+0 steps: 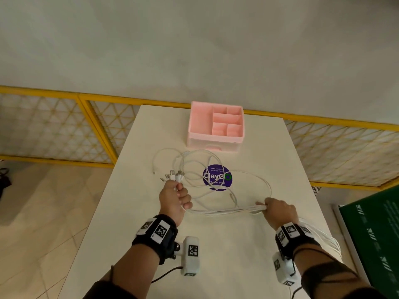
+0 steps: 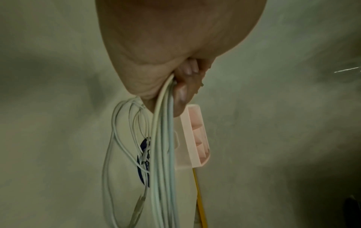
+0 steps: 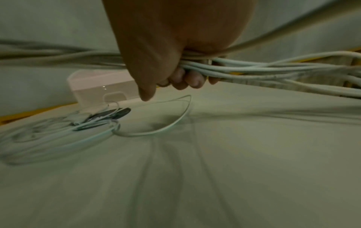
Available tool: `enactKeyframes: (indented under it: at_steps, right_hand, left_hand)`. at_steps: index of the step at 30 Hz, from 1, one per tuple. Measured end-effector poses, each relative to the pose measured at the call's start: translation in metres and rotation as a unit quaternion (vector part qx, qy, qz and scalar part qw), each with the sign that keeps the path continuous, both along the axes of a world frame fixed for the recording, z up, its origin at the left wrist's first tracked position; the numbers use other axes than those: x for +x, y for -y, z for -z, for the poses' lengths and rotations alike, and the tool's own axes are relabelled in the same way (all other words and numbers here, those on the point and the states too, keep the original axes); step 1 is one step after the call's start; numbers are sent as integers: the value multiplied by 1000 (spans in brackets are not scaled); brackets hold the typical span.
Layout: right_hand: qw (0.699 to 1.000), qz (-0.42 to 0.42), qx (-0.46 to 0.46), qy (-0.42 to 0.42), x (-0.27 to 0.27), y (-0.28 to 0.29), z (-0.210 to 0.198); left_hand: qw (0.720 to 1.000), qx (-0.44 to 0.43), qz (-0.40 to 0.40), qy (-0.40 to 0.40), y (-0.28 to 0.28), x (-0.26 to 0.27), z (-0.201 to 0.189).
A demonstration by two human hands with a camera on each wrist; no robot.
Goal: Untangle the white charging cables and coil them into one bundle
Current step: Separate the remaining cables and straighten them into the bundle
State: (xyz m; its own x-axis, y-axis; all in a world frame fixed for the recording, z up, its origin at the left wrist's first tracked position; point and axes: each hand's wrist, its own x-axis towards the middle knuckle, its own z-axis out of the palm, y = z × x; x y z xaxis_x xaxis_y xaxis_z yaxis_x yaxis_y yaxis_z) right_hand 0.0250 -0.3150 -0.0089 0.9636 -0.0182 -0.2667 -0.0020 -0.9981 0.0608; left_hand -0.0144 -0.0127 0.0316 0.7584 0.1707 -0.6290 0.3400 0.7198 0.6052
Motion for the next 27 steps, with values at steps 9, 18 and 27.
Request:
enactKeyframes:
  at_steps: [9, 18, 27]
  right_hand:
    - [956, -30, 56, -285, 10, -32, -1]
    - [994, 31, 69, -77, 26, -80, 9]
    - [983, 66, 124, -120, 15, -61, 11]
  left_hand:
    - [999, 36, 7, -11, -14, -2, 7]
    - [1000, 22, -16, -3, -19, -12, 10]
    - [1000, 10, -15, 13, -18, -3, 1]
